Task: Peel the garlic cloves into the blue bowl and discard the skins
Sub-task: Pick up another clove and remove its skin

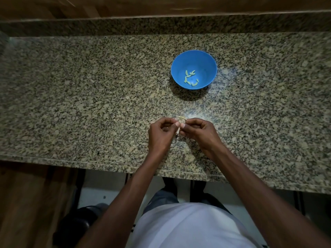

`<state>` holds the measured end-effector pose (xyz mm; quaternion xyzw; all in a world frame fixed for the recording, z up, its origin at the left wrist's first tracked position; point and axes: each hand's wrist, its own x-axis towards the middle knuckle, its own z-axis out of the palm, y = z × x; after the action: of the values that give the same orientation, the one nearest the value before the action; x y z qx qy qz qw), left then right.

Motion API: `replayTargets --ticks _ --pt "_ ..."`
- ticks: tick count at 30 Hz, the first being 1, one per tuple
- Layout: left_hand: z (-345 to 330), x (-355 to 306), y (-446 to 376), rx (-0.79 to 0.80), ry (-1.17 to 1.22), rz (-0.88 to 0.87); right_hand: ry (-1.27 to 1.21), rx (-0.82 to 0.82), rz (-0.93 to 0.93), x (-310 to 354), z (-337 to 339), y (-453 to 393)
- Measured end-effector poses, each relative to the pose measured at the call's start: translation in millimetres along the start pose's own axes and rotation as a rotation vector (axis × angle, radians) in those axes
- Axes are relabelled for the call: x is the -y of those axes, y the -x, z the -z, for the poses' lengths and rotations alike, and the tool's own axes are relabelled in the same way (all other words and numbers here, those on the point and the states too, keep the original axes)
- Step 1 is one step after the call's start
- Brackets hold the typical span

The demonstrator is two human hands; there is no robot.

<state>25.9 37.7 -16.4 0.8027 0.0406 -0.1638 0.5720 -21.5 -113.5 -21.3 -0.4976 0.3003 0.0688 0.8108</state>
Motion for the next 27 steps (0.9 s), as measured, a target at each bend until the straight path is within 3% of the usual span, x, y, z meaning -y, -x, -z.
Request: replayTargets --ticks 8,21,27 --pt "-7.0 -0.4 -0.5 0.033 -0.055 0.041 0.056 -0.046 0.066 -7.7 -1.3 -2.0" --pt "6.3 -8.9 -13.3 0.433 -0.098 0.211 0.235 -0.059 0.148 -8.4 2.1 -4.9" --pt "8.5 -7.5 -14.6 0.373 -0.076 0.233 0.267 -0.069 0.169 -13.6 0.8 -4.3"
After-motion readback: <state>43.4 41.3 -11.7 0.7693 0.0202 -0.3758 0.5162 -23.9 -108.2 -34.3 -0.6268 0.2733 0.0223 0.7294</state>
